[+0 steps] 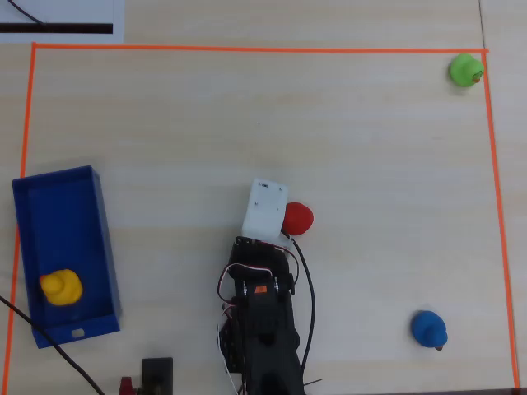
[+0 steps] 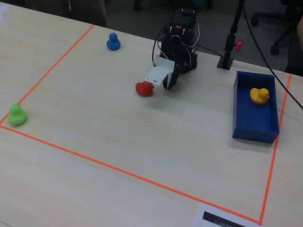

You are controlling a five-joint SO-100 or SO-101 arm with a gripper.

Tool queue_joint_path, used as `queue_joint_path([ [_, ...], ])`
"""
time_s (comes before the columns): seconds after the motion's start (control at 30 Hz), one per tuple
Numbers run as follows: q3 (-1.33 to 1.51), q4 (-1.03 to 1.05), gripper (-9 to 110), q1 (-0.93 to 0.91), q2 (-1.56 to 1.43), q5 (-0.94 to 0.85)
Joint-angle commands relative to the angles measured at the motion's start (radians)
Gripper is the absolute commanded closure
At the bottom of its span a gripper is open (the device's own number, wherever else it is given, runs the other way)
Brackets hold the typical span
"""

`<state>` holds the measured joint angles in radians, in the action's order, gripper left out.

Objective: Grasp yellow duck and put it into box.

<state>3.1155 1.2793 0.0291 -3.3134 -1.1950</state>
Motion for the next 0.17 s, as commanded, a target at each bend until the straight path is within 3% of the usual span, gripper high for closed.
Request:
queue_joint_path([
  [0.0,-0.005,0.025,101,-0.006,0.002,0.002],
  [0.13,-0.005,0.025,101,-0.006,0.002,0.002],
])
